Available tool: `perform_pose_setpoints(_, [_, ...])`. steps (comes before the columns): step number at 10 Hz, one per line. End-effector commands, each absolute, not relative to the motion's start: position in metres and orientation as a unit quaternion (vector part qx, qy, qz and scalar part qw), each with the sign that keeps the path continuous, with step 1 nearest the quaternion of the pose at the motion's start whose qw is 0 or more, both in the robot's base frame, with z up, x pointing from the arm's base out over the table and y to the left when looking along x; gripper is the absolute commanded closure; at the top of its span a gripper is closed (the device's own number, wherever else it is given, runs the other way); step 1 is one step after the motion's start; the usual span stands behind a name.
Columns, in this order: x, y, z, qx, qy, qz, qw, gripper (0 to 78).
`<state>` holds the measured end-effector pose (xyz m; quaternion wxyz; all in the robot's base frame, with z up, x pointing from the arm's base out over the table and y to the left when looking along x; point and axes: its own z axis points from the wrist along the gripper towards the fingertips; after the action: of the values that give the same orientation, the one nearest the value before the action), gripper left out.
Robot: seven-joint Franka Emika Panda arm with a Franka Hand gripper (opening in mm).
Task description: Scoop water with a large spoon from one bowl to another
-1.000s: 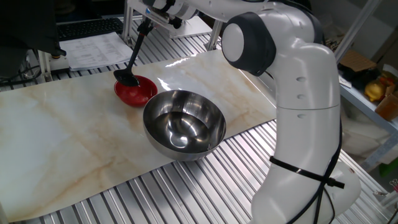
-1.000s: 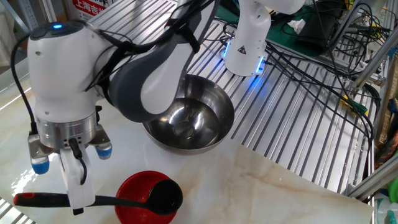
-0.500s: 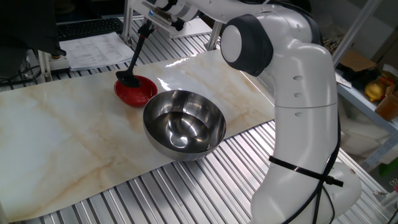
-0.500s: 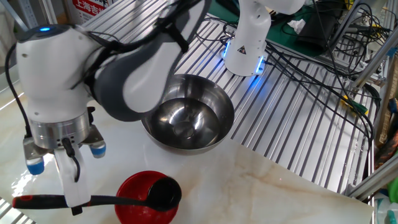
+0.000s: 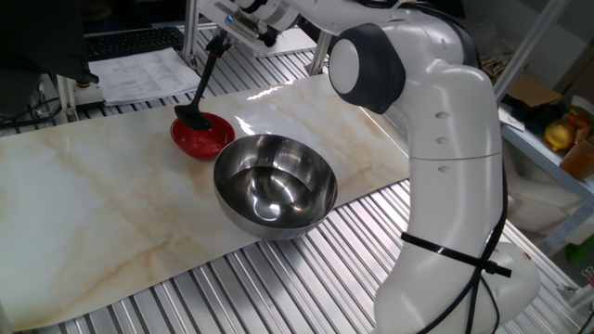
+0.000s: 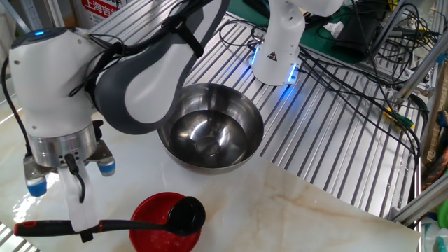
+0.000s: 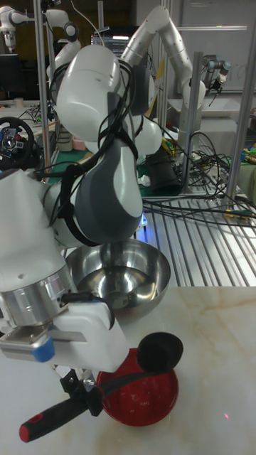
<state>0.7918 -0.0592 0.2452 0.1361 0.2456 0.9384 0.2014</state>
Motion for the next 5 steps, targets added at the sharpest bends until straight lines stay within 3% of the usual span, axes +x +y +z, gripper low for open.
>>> perform_pose_setpoints(1, [0.7934, -0.0606, 0.2473, 0.241, 0.936, 0.224, 0.127, 76.4])
perform_pose_setpoints(5, [0.7939, -0.0614, 0.2468, 0.239, 0.932, 0.245, 0.119, 76.4])
